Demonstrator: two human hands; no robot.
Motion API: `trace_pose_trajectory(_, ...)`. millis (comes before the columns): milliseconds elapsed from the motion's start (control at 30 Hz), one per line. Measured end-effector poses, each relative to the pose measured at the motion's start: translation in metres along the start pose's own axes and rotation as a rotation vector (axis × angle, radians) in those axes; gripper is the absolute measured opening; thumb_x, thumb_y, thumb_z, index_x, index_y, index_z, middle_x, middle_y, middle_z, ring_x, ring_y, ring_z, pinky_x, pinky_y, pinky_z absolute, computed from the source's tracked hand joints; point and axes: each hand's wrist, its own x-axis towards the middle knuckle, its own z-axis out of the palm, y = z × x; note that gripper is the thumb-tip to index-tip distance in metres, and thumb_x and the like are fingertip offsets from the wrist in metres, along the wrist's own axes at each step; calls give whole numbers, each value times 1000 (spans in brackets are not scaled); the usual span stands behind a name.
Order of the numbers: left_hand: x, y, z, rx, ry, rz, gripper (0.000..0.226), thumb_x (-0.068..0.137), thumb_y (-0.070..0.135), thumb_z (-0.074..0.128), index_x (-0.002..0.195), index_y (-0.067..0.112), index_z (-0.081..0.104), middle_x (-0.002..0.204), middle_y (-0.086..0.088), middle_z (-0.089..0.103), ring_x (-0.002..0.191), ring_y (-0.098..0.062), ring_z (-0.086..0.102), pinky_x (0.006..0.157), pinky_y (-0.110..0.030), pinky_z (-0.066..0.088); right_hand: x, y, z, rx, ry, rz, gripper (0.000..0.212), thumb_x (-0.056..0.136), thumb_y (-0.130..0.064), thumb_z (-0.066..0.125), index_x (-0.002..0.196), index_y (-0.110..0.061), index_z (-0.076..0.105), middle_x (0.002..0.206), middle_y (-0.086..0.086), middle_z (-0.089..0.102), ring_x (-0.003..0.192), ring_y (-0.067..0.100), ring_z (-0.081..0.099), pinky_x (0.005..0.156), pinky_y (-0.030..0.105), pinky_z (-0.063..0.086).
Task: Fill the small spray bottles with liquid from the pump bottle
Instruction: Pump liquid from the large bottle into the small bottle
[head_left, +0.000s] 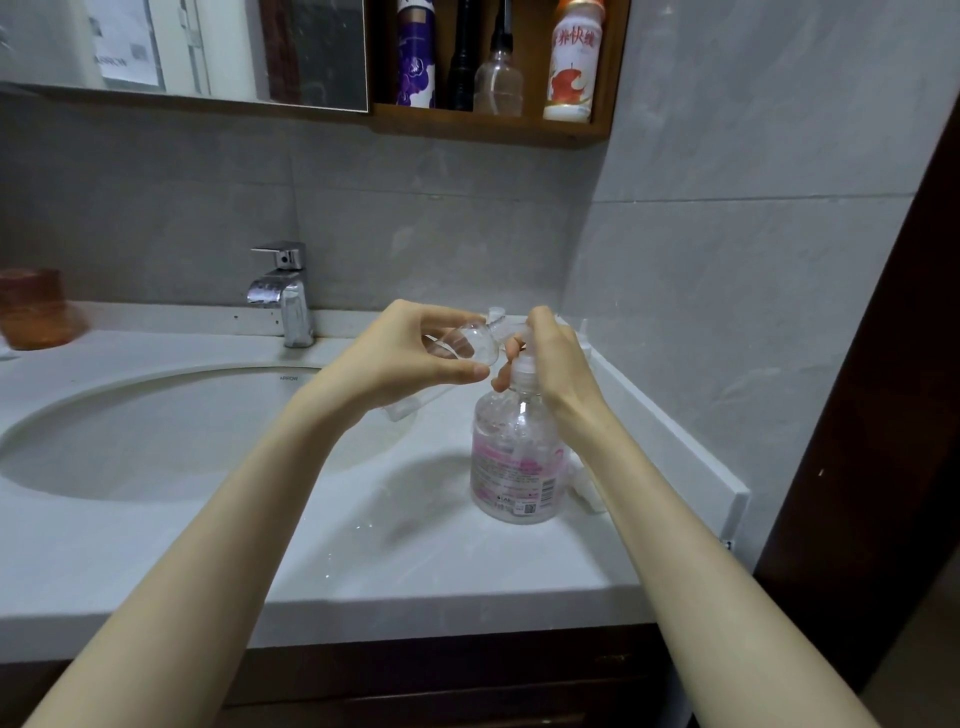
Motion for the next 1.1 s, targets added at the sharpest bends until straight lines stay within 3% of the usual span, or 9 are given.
trace_pose_trajectory(233,0,3,-2,9,-2,-12,49,74,16,78,121,23,63,75,7,66,81,-10,62,71,-8,46,-1,2,0,-35,29,-12,45,89,-38,28,57,-16,51,56,4,68,76,27,62,73,37,44)
trace_pose_trajectory(333,-1,5,-3,12,-2,-13,50,74,17,78,122,21,63,76,6,66,85,-13,63,76,-14,47,-2,1,0,-41,39,7,49,89,-45,27,55,-17,49,56,4,67,70,24,57,70,36,41)
trace_pose_trajectory(533,-3,6,-2,17,-11,-8,49,75,18,78,121,24,63,79,7,68,81,-9,62,67,-5,45,-1,1,1,-66,32,0,49,85,-45,28,45,-20,42,49,1,62,68,24,58,67,35,38)
trace_pose_trajectory(700,-3,5,0,-7,-2,-4,47,75,15,78,119,21,64,75,8,67,78,-8,61,70,-9,46,-2,-1,1,-17,-4,-25,41,89,-35,28,66,-9,49,68,20,60,43,7,57,65,34,39)
trace_pose_trajectory(800,-1,4,1,-6,0,0,45,75,14,78,117,22,65,75,8,66,73,-6,60,67,-8,44,-2,-1,-1,10,-10,-30,36,90,-31,29,70,-9,49,72,21,57,40,7,55,63,32,38)
trace_pose_trajectory(933,1,2,3,-8,-1,-8,46,75,14,78,118,23,65,69,13,64,72,-5,58,71,-11,44,1,1,2,8,0,-8,36,86,-33,30,64,-11,49,58,13,64,57,21,56,64,34,41)
trace_pose_trajectory(1100,1,4,4,0,-7,-9,47,75,16,78,120,22,64,68,13,64,80,-8,61,76,-15,46,0,-1,3,-37,23,-16,40,73,-44,25,57,-18,49,54,4,66,78,30,63,84,47,47)
